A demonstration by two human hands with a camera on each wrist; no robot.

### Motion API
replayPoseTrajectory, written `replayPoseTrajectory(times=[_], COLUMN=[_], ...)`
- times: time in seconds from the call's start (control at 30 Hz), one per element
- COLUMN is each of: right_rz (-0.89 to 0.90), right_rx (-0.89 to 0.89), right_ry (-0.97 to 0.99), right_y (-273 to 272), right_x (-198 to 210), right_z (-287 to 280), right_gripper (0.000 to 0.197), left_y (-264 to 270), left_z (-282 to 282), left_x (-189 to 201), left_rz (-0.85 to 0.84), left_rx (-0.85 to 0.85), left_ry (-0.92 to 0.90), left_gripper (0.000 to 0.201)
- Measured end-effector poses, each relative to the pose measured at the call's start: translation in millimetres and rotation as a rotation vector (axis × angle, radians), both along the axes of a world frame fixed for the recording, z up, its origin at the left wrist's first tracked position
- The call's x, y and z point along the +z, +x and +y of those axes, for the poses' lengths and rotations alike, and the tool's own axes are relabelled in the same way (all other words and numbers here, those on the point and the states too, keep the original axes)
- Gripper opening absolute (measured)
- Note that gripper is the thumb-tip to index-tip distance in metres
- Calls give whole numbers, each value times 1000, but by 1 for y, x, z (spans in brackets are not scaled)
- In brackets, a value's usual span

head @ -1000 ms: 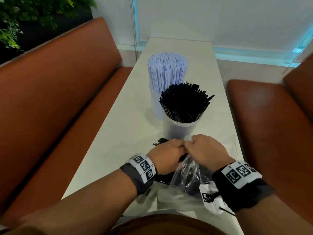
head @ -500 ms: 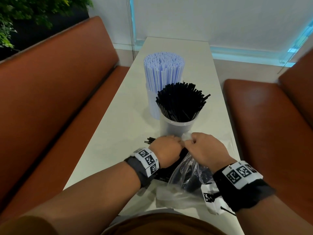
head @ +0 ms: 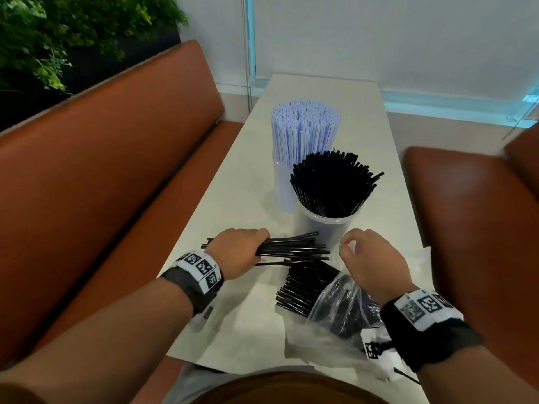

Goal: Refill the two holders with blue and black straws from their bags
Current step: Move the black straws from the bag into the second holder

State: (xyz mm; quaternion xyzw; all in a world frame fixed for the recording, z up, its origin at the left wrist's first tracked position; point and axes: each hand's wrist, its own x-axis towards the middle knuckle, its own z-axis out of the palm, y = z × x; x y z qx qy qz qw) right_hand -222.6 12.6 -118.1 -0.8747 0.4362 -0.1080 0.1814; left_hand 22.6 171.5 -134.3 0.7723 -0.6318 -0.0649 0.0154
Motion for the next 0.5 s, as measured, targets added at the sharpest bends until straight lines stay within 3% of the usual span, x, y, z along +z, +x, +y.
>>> replayPoseTrajectory(times=[0.07, 0.13, 0.2, 0.33, 0.43, 0.5], right_rz=[-240, -592, -849, -861, -1007, -975], right_rx=[6, 51, 142, 276, 194, 157], right_ry=[-105, -184, -152, 54, 80, 134], right_y=[1, 2, 6, 16, 13, 12], right_x=[5, 17, 27, 41, 50, 57], right_z=[6, 13, 21, 39, 38, 34], right_gripper=[16, 16, 16, 32, 33, 31], left_y=[5, 3, -7, -45, -61, -67], left_z=[7, 11, 9, -8, -19, -25], left_x=[1, 4, 10, 28, 41, 48], left_rz=[31, 64, 110, 188, 176, 170], left_rx=[24, 39, 53, -27, -55, -67], left_ry=[-37, -91, -153, -258, -304, -354], left_gripper=[23, 22, 20, 20, 23, 24])
